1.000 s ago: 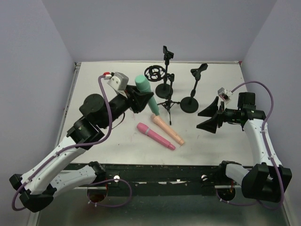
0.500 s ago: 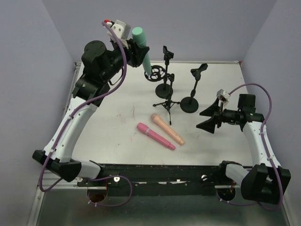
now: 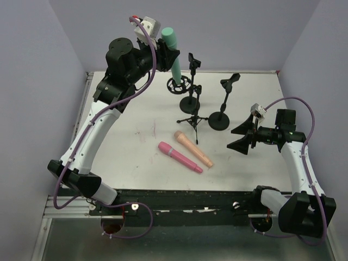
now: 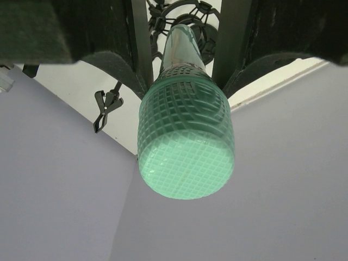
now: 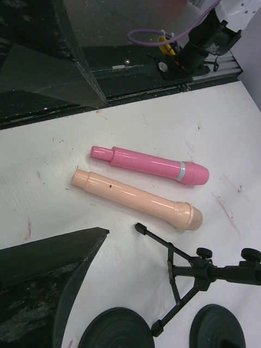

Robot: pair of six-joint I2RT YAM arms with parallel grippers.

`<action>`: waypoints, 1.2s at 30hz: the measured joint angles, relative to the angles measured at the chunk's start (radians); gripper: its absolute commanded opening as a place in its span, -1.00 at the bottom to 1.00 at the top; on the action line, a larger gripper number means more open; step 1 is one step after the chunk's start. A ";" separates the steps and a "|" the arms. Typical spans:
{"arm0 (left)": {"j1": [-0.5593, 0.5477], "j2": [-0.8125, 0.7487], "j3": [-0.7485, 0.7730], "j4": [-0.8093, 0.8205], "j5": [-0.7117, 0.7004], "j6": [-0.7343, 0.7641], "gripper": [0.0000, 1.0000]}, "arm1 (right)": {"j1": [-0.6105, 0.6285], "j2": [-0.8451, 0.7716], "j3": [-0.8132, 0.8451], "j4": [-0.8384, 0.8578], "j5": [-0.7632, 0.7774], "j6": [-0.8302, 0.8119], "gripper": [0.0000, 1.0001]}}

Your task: Attach the microphones to the stand

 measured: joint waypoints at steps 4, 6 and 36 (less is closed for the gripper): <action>0.000 0.010 -0.003 -0.008 0.006 0.000 -1.00 | 0.000 -0.003 0.000 0.000 0.000 0.000 1.00; 0.000 0.013 -0.006 -0.011 0.008 0.000 -1.00 | 0.000 -0.006 0.000 0.000 0.000 0.000 0.99; 0.026 0.045 -0.109 0.010 0.041 -0.015 -1.00 | 0.000 -0.012 0.000 -0.001 0.001 -0.005 0.99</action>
